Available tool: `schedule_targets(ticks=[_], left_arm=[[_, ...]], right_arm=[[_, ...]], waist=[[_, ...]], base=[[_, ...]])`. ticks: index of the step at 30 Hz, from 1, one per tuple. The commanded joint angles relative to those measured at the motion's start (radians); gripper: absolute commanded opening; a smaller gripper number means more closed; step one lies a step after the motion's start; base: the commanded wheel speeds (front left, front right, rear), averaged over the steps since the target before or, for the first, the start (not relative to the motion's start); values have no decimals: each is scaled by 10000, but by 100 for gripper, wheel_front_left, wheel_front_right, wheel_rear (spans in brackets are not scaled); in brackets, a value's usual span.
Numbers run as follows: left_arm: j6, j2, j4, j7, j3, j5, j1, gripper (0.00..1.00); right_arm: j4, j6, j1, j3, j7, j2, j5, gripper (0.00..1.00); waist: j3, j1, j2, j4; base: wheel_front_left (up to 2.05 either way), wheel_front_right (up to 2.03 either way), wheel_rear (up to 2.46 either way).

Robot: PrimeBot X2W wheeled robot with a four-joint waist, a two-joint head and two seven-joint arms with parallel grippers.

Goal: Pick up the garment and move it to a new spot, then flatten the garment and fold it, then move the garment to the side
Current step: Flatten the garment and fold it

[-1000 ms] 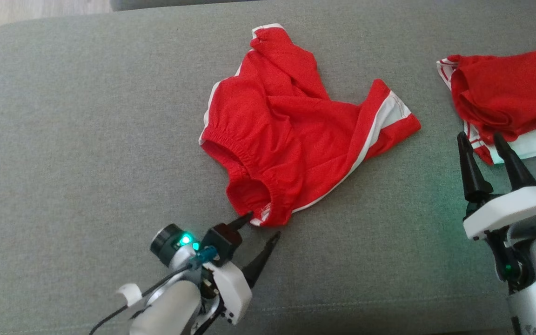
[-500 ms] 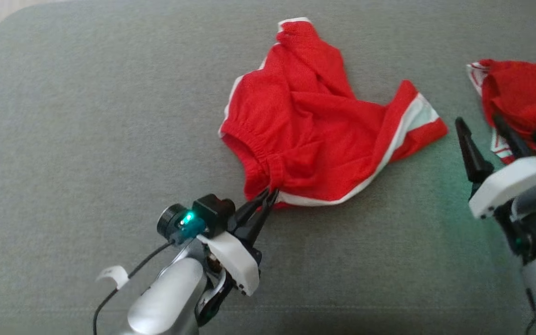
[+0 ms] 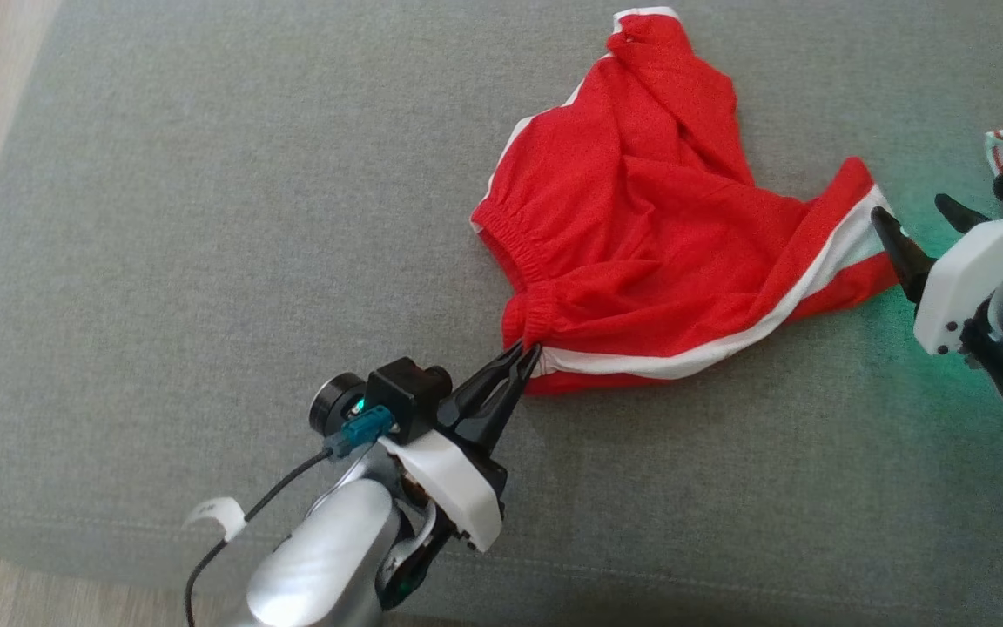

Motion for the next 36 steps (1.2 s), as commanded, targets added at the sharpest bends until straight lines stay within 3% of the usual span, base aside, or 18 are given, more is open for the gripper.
schedule_targets(ticks=[1,13,14,15,16,26,36], left_arm=[[-59,-9,-331,-91,266,-108,-386,0],[-60,-68,-328,-91,290,-76,-445,0],[-60,-68,-313,-91,300,-76,-446,0],[-60,-69,-300,-91,311,-75,-447,0],[-60,-70,-288,-91,323,-71,-448,0],[-61,-44,-225,-91,634,-128,-322,0],[-55,266,-857,-91,1694,-527,-11,0]], right_arm=[[-139,-7,-221,205,29,-268,130,100],[581,-7,-850,1702,91,-618,1646,99],[618,-7,-879,1800,69,-635,1734,46],[646,-7,-911,1896,34,-651,1817,19],[665,-7,-942,1990,-17,-666,1891,0],[638,-7,-997,2717,-916,-975,2491,0],[-865,-7,-362,2897,-2514,-1601,3122,0]], waist=[[67,0,0,55],[228,0,0,103],[220,0,0,94],[213,0,0,85],[203,0,0,72],[-257,0,0,-131],[-1307,0,0,-658]], base=[[0,0,0],[0,0,0],[0,0,0],[0,0,0],[0,0,0],[0,0,0],[0,0,0]])
